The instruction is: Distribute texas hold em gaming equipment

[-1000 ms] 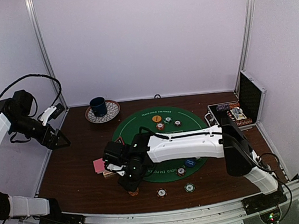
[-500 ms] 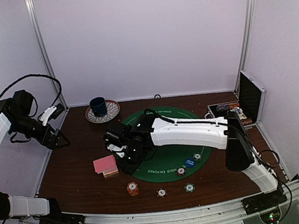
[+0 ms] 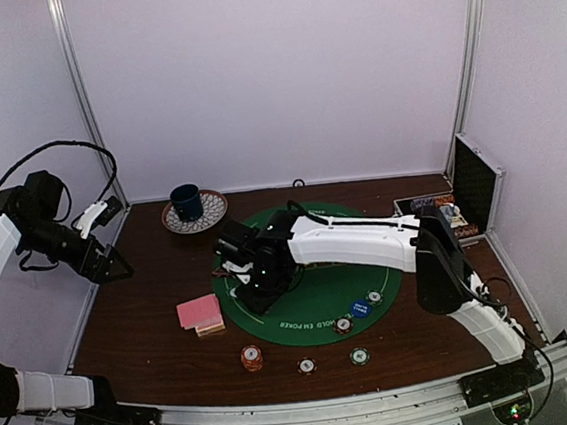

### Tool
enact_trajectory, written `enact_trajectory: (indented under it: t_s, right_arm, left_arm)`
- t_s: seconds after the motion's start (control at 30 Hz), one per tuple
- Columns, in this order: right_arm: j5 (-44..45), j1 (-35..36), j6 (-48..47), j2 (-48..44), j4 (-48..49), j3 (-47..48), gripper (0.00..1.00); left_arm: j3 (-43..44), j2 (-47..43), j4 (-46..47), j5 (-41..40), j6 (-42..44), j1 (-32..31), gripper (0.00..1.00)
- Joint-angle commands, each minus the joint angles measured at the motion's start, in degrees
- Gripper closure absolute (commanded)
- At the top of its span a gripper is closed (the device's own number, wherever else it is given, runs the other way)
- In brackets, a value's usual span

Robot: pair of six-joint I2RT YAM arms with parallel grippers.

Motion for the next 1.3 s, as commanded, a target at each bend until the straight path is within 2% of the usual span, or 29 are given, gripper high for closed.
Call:
enact_trajectory:
  t_s: [0.0,0.27,0.5,0.67,0.77,0.87,1.03,1.27]
  right_arm:
    - [0.47,-0.35,0.79,1.9,2.1,-1.36,0.79]
    - [0.37,-0.35,0.88,3.57,3.76,-3.24,0.79]
    - [0.03,-0.52,1.23,6.1,3.76,-0.83,0.77]
    - [-0.31,-0.78,1.82,6.72,4.11,-0.76,0.69]
    - [-0.24,-1.1,2.16,6.38,4.6,-1.34,0.61]
    - [-0.01,-1.4,2.27,6.12,4.43,-1.44,0.48]
    - [0.45,-1.5,2.22,4.69,4.09,-1.45,0.38]
    - [2.33,-1.05,2.04,-1.2,3.58,-3.11,0.36]
  left_arm:
    - [1.95,0.32,0.29,0.26,0.69,0.38,0.02]
    - [2.08,0.62,0.37,0.33,0.71,0.39,0.02]
    - [2.09,0.77,0.42,0.38,0.66,0.38,0.02]
    - [1.84,0.44,0.46,-0.11,1.01,0.38,0.02]
    - [1.36,0.24,0.41,0.07,1.08,0.38,0.02]
    - [1.17,0.19,0.46,0.29,1.08,0.38,0.02]
    - [1.95,0.03,0.39,0.28,1.0,0.38,0.02]
    - [2.35,-0.29,0.21,0.32,0.77,0.38,0.02]
